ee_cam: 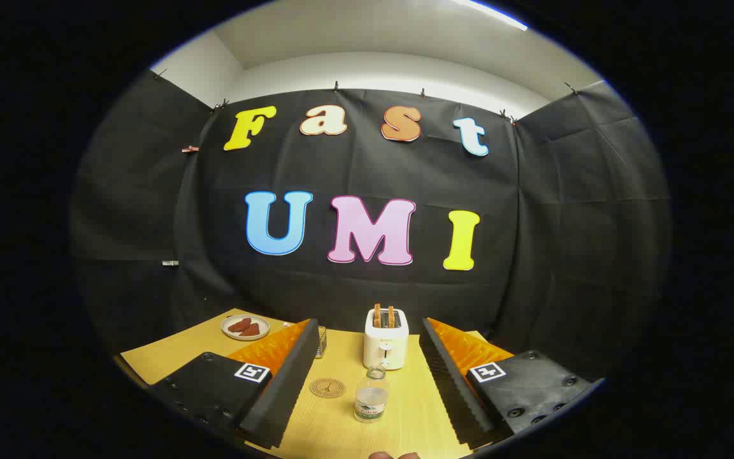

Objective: Take the bottle from table, then pour the juice into the cup, finally place the bottle on the coaster

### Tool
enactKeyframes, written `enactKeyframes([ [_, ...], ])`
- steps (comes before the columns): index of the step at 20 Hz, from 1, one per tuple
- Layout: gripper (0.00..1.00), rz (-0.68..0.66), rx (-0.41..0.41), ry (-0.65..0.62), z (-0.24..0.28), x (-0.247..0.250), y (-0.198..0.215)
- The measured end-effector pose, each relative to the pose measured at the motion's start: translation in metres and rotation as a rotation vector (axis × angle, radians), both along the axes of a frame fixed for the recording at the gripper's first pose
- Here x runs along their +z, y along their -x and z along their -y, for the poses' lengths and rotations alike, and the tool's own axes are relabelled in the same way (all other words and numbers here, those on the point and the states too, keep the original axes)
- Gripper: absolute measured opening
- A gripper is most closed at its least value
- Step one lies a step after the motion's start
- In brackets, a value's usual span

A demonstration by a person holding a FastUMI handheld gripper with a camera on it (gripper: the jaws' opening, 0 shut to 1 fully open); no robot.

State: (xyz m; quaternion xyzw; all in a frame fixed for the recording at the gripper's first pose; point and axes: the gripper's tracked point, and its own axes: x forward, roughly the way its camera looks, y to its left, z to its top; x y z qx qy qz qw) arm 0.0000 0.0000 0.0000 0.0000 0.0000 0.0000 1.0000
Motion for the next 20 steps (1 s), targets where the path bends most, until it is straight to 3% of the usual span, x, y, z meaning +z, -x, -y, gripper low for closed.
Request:
enactKeyframes([
  [20,0.98,-0.084,0.016,-0.018,0.0,-0.036,-0.01],
])
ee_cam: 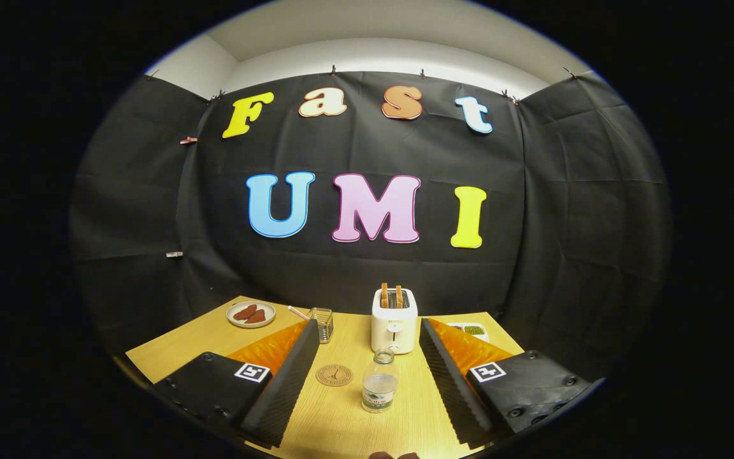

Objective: Take the bottle from table, then pour the juice into the cup, finally place the bottle on the coaster

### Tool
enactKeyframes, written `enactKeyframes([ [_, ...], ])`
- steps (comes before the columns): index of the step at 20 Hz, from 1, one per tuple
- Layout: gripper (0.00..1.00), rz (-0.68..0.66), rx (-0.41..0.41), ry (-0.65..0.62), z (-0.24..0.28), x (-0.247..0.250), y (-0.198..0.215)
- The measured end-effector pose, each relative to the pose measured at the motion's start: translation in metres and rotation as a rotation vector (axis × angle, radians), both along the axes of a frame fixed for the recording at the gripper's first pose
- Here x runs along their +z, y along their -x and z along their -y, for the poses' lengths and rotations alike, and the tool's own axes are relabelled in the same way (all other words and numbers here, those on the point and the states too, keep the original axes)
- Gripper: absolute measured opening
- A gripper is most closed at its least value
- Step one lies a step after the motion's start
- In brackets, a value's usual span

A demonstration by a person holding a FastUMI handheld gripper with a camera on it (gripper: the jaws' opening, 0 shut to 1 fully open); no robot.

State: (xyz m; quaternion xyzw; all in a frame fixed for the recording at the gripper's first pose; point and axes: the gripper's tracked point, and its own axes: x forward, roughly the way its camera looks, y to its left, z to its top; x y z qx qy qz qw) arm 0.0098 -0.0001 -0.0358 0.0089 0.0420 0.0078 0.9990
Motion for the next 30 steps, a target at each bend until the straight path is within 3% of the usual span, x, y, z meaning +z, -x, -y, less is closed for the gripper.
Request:
enactKeyframes([
  [8,0.98,-0.05,0.019,0.014,0.009,-0.038,-0.011],
  [22,0.98,-0.116,0.096,0.028,0.007,-0.12,-0.081],
  [30,0.98,-0.174,0.118,-0.01,0.012,-0.168,-0.098],
])
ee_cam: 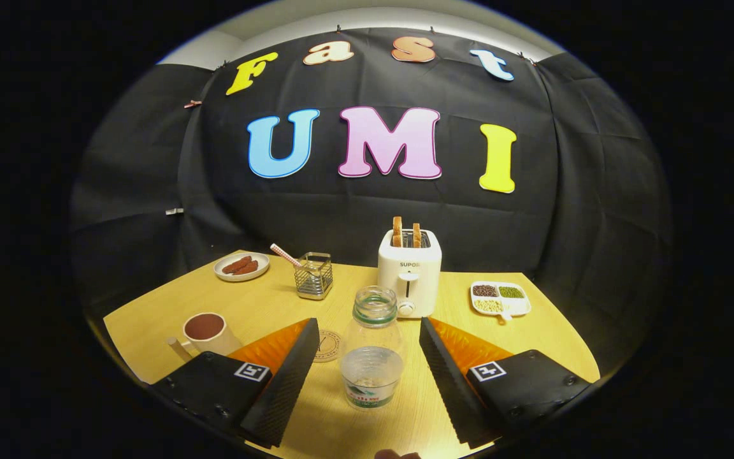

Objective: Take the bottle from table, then pour the juice into the cup, finally place the bottle on the coaster

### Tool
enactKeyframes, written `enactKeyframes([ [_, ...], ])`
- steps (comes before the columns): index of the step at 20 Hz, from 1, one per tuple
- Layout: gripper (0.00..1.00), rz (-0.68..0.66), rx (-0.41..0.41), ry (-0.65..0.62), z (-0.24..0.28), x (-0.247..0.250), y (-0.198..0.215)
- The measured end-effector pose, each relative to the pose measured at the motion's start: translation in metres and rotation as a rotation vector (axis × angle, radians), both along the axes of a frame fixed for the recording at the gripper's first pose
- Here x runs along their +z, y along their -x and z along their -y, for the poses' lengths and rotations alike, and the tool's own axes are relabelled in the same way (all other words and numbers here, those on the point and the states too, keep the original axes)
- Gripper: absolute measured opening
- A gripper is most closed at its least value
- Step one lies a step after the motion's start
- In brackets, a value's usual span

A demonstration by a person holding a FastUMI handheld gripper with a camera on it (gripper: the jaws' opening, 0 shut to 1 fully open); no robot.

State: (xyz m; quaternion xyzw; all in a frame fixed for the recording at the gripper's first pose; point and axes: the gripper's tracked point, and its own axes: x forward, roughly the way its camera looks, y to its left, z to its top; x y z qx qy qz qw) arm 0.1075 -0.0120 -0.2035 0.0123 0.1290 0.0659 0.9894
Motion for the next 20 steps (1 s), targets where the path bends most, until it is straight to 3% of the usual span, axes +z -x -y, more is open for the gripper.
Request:
enactKeyframes([
  [20,0.98,-0.05,0.05,-0.028,-0.002,-0.062,-0.01],
])
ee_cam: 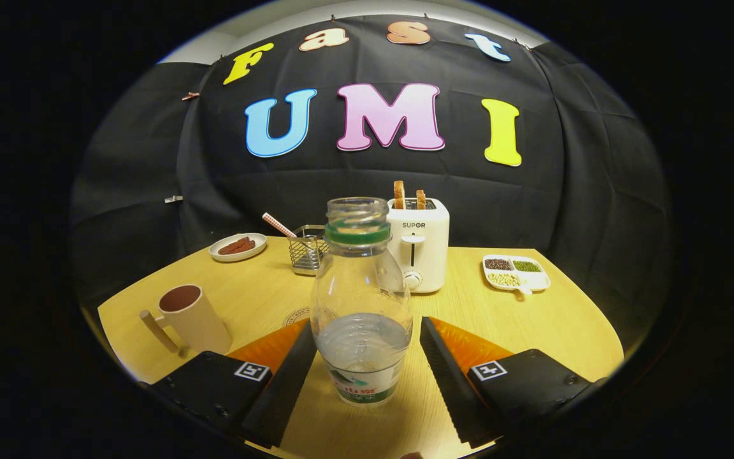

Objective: Take the bottle from table, then pour the juice into the cup, finally place the bottle on the coaster

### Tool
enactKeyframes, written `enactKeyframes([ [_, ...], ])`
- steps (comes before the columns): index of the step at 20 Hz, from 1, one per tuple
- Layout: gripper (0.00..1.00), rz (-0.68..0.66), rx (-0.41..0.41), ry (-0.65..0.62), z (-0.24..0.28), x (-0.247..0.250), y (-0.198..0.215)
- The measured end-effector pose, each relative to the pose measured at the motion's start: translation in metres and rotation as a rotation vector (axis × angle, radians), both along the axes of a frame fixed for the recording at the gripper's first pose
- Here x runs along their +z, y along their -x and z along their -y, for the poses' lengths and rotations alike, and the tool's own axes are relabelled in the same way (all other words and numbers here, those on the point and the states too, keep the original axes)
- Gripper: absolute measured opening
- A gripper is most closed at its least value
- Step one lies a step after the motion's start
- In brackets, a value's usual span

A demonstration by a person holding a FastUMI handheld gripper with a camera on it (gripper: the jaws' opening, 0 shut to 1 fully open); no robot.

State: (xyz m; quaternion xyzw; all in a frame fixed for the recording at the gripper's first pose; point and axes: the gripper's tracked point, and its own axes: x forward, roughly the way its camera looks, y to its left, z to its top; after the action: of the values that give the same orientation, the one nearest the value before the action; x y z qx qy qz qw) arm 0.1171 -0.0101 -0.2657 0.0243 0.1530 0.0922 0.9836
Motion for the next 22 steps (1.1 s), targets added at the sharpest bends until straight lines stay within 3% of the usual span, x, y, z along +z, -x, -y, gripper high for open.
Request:
enactKeyframes([
  [2,0.95,-0.001,0.007,0.011,-0.001,-0.002,0.0],
  [3,0.86,0.0,0.01,0.009,-0.001,-0.002,-0.001],
  [4,0.82,0.001,0.013,0.005,-0.003,-0.003,-0.002],
  [14,0.73,0.024,0.067,0.112,-0.001,0.013,-0.009],
  [22,0.73,0.114,0.143,0.367,-0.011,0.071,-0.028],
])
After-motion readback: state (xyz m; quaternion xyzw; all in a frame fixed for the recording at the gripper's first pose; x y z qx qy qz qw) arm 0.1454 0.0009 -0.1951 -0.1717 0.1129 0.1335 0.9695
